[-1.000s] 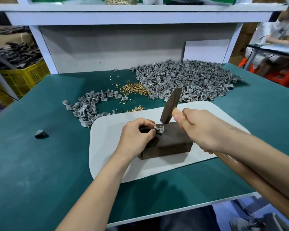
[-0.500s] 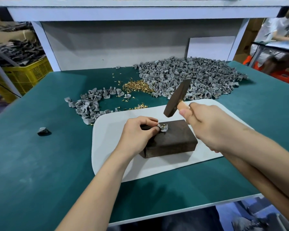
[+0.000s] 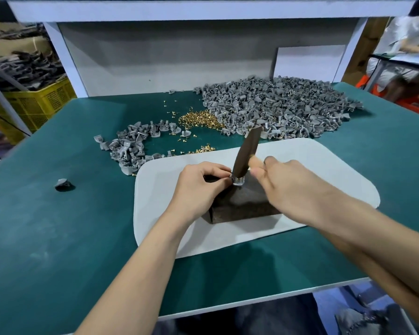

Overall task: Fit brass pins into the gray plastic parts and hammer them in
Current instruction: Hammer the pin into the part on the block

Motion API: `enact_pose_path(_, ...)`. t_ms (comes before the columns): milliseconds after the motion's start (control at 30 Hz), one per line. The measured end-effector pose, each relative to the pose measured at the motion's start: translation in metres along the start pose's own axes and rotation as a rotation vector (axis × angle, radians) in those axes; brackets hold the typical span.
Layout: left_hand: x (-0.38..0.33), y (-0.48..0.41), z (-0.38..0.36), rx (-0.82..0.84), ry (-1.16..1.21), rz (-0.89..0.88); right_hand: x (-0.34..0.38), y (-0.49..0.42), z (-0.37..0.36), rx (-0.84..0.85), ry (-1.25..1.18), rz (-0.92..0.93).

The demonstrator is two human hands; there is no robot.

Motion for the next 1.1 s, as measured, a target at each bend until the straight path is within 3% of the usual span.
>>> enact_pose_path(133,0.0,-0.001,0.0,0.003,-0.021,-0.018,0.003,0.004,0.015,-0.108,0.011,0.066)
enact_pose_path(267,0.001,0.0,0.0,-0.006,-0.017,-0.003,-0.001,0.003,0.005,0.016,0.026,0.004)
enact_pose_path(400,0.0,-0.002,0.001,-0.003,-0.038,-0.019,0.01,0.002,0.026,-0.11,0.017,0.082)
enact_pose_path(500,0.001,-0.001,0.0,-0.004,-0.025,-0.007,0.001,0.005,0.004,0.033,0.056,0.0)
enact_pose_path(600,-0.001,-0.002,0.001,-0.001,-0.047,-0.029,0.006,0.001,0.01,-0.042,0.053,0.037)
enact_pose_path(700,0.001,-0.001,0.0,0.0,-0.023,-0.016,0.007,-0.002,0.007,0.043,0.057,0.005)
enact_pose_path(800,0.001,-0.001,-0.001,0.008,-0.053,-0.041,0.006,-0.007,0.016,-0.024,0.06,0.012)
enact_pose_path(900,0.002,-0.003,0.0,0.005,-0.037,-0.033,0.002,-0.006,0.01,0.038,0.045,-0.023)
enact_pose_path(1033,0.0,-0.003,-0.002,0.005,-0.029,-0.041,0.0,-0.003,0.018,-0.078,0.006,0.006)
enact_pose_path(1100,0.002,-0.003,0.0,-0.011,-0.008,-0.017,-0.007,-0.005,0.006,0.006,0.011,-0.034)
Point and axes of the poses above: each hand's wrist, its own y-axis away from the middle knuckle, its own z-axis out of the back of the hand, x = y × z, the point moved 8 cm from there along -y, towards the middle knuckle
